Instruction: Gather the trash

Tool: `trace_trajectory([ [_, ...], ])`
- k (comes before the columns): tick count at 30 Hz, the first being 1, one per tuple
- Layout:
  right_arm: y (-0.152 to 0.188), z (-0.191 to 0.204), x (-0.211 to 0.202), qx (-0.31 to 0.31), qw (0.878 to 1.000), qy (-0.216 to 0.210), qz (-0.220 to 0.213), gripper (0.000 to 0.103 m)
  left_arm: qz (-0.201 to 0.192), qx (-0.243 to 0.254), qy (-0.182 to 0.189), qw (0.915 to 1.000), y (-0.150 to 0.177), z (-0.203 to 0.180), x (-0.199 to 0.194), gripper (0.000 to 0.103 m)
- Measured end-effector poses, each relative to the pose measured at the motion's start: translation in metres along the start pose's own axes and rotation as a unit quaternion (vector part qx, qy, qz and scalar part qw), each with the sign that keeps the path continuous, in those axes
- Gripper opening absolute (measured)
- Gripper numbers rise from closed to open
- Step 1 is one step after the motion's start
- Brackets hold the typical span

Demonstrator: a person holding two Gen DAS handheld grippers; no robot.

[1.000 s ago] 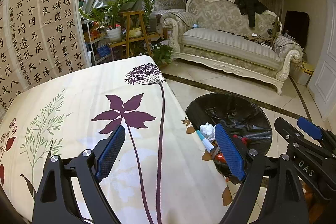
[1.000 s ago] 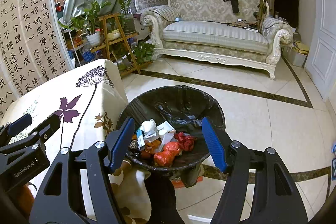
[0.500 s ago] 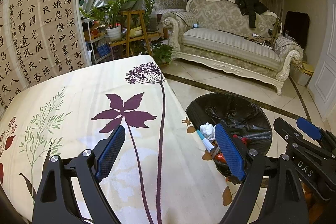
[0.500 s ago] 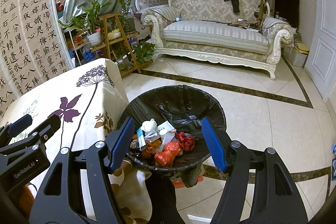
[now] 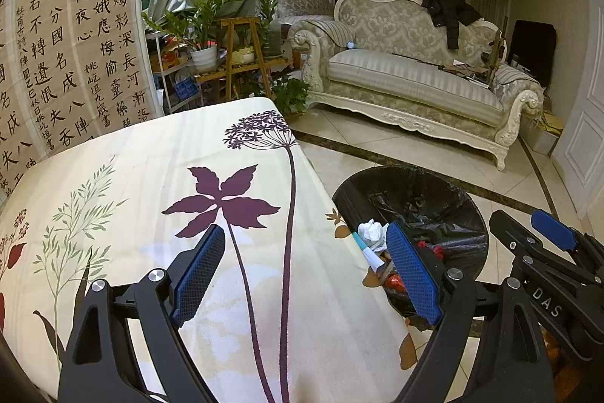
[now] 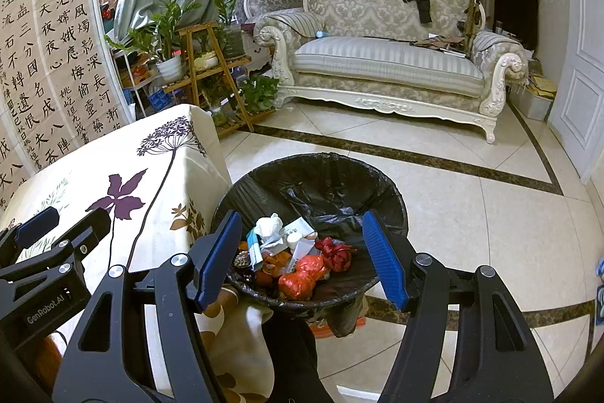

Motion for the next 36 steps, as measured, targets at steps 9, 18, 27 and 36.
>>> trace_trajectory([
  [9, 0.0, 0.0, 0.0, 0.0, 1.0, 0.0, 0.0, 0.065, 0.0, 0.0, 0.0, 1.0, 0.0, 0.0, -0.001, 0.084],
  [18, 0.0, 0.001, 0.0, 0.0, 1.0, 0.0, 0.0, 0.065, 0.001, -0.002, 0.001, 1.0, 0.001, -0.002, -0.002, 0.084],
  [27, 0.0, 0.001, 0.0, 0.0, 1.0, 0.0, 0.0, 0.065, 0.0, -0.002, 0.001, 1.0, 0.001, -0.003, -0.003, 0.084],
  [36, 0.0, 0.002, -0.001, -0.001, 1.0, 0.0, 0.0, 0.065, 0.002, 0.003, 0.004, 1.0, 0.005, -0.013, -0.003, 0.084],
])
Point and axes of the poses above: each gripper's, at about its wrist camera, not at the fingertips, and x roughly the way its jaws point, z to its left, y to its underside, the point moved 8 cm from there along x, roughly the way its jaws point, and after that the axes turned 14 degrees about x, right-handed, at the moved point
